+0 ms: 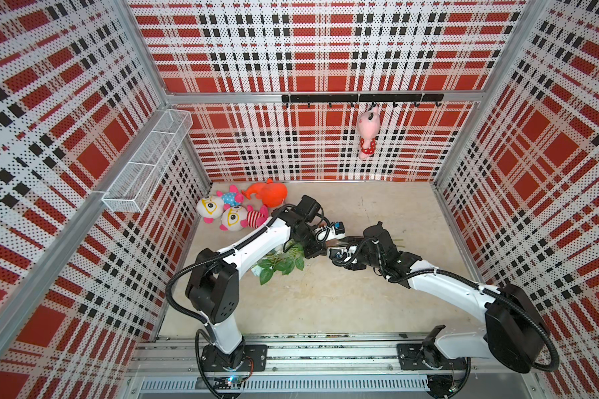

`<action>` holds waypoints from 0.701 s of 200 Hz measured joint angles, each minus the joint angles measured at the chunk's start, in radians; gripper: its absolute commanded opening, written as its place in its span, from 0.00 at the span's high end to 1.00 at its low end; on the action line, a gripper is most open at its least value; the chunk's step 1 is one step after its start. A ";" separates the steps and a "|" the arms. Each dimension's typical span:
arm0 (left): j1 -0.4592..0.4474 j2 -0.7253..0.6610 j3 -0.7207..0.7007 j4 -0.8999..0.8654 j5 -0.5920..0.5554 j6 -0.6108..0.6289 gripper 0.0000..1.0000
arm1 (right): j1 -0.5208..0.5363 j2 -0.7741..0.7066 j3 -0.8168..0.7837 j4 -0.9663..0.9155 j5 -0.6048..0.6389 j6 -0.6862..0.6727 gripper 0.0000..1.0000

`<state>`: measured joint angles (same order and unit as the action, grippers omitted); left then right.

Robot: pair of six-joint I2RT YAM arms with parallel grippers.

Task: Wrap bouquets with tape
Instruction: Wrap the tape around the bouquet.

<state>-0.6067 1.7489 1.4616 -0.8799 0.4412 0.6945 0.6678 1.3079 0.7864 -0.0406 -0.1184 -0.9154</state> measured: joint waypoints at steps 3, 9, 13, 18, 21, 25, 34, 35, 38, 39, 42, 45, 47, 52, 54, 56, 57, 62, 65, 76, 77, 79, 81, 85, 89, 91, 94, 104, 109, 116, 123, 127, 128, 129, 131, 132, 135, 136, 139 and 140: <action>0.000 0.000 0.002 0.000 0.000 0.000 1.00 | 0.000 -0.010 -0.002 -0.002 0.009 0.000 0.32; 0.000 0.000 0.003 0.000 0.000 0.000 1.00 | 0.000 -0.037 -0.010 -0.004 0.027 0.001 0.32; 0.000 0.000 0.003 0.000 0.000 0.000 1.00 | 0.000 -0.057 -0.016 -0.006 0.037 0.005 0.32; 0.000 0.000 0.003 0.000 0.000 0.000 1.00 | 0.000 -0.085 -0.025 -0.007 0.051 0.007 0.32; 0.000 0.000 0.003 0.000 -0.001 0.000 1.00 | 0.000 -0.099 -0.031 -0.006 0.057 0.009 0.32; 0.000 0.000 0.003 -0.001 0.000 0.000 1.00 | 0.000 -0.122 -0.039 -0.007 0.063 0.012 0.32; 0.000 0.001 0.003 0.000 0.000 0.000 1.00 | 0.000 -0.169 -0.054 -0.006 0.073 0.018 0.33; 0.000 0.001 0.003 0.000 0.000 0.000 1.00 | 0.000 -0.172 -0.055 -0.006 0.073 0.018 0.33; 0.000 0.001 0.003 -0.001 0.000 0.000 1.00 | 0.000 -0.185 -0.060 -0.006 0.073 0.019 0.33; 0.000 0.001 0.003 0.000 0.000 0.000 1.00 | 0.000 -0.192 -0.061 -0.005 0.074 0.019 0.34; 0.000 0.001 0.003 0.000 0.000 0.000 1.00 | 0.002 -0.204 -0.066 -0.002 0.074 0.023 0.34; 0.000 0.001 0.003 -0.001 0.000 0.000 1.00 | 0.004 -0.217 -0.071 0.002 0.072 0.024 0.34; 0.000 0.001 0.003 0.000 0.000 0.000 1.00 | 0.006 -0.225 -0.074 0.005 0.072 0.025 0.35; 0.000 0.002 0.003 0.000 0.000 0.000 1.00 | 0.010 -0.242 -0.082 0.010 0.067 0.027 0.35; 0.000 0.002 0.003 0.000 0.000 0.000 1.00 | 0.012 -0.249 -0.085 0.014 0.067 0.029 0.35; 0.000 0.002 0.003 0.000 0.000 0.000 1.00 | 0.014 -0.255 -0.089 0.017 0.065 0.031 0.35; 0.000 0.003 0.003 0.000 0.000 0.000 1.00 | 0.016 -0.259 -0.090 0.019 0.062 0.031 0.35; 0.000 0.003 0.003 0.000 0.000 0.000 1.00 | 0.022 -0.269 -0.098 0.030 0.055 0.034 0.35; 0.000 0.005 0.003 -0.001 0.000 0.000 1.00 | 0.027 -0.274 -0.103 0.036 0.048 0.034 0.36; 0.001 0.008 0.003 -0.001 0.000 0.000 1.00 | 0.045 -0.275 -0.111 0.052 0.031 0.039 0.38; 0.001 0.008 0.003 -0.001 0.000 0.000 1.00 | 0.047 -0.274 -0.111 0.053 0.029 0.038 0.38; 0.002 0.008 0.003 -0.001 0.000 0.000 1.00 | 0.051 -0.270 -0.111 0.056 0.025 0.038 0.38; 0.002 0.009 0.003 -0.001 0.000 0.000 1.00 | 0.055 -0.266 -0.111 0.057 0.023 0.039 0.39; 0.003 0.010 0.003 0.000 0.000 0.001 1.00 | 0.060 -0.259 -0.111 0.061 0.020 0.039 0.40; 0.004 0.010 0.003 -0.001 0.000 0.001 1.00 | 0.068 -0.247 -0.110 0.065 0.017 0.039 0.41; 0.005 0.010 0.003 -0.001 0.000 0.001 1.00 | 0.071 -0.241 -0.110 0.068 0.014 0.039 0.41; 0.005 0.010 0.003 0.000 0.000 0.002 1.00 | 0.076 -0.230 -0.109 0.070 0.013 0.039 0.41; 0.006 0.010 0.003 0.000 0.000 0.002 1.00 | 0.087 -0.192 -0.108 0.076 0.009 0.039 0.42; 0.006 0.010 0.004 0.000 0.000 0.002 1.00 | 0.091 -0.175 -0.108 0.078 0.007 0.039 0.43; 0.006 0.010 0.005 -0.001 0.000 0.002 1.00 | 0.094 -0.150 -0.108 0.082 0.004 0.040 0.43; 0.006 0.010 0.005 -0.001 0.000 0.002 1.00 | 0.096 -0.127 -0.108 0.090 0.000 0.042 0.44; 0.006 0.010 0.005 0.000 0.000 0.002 1.00 | 0.097 -0.114 -0.108 0.097 -0.001 0.042 0.44; 0.006 0.010 0.005 0.000 0.000 0.002 1.00 | 0.097 -0.111 -0.108 0.099 -0.001 0.042 0.44; 0.006 0.010 0.005 0.000 0.000 0.002 1.00 | 0.097 -0.109 -0.108 0.100 -0.001 0.042 0.45; 0.006 0.010 0.005 0.000 0.000 0.002 1.00 | 0.097 -0.104 -0.108 0.104 0.000 0.042 0.45; 0.006 0.010 0.005 0.000 0.000 0.002 1.00 | 0.097 -0.099 -0.108 0.106 0.000 0.041 0.45; 0.006 0.010 0.005 0.000 0.000 0.001 1.00 | 0.097 -0.092 -0.108 0.111 -0.001 0.042 0.45; 0.006 0.010 0.005 0.000 0.000 0.002 1.00 | 0.097 -0.090 -0.107 0.113 -0.001 0.042 0.45; 0.006 0.010 0.005 0.000 0.000 0.001 1.00 | 0.097 -0.080 -0.105 0.117 0.000 0.042 0.45; 0.006 0.010 0.005 0.000 0.000 0.001 1.00 | 0.097 -0.076 -0.103 0.117 0.000 0.042 0.46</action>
<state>-0.6006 1.7592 1.4670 -0.8803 0.4408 0.6952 0.7647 1.2324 0.6834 0.0765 -0.1184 -0.8738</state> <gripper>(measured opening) 0.124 0.554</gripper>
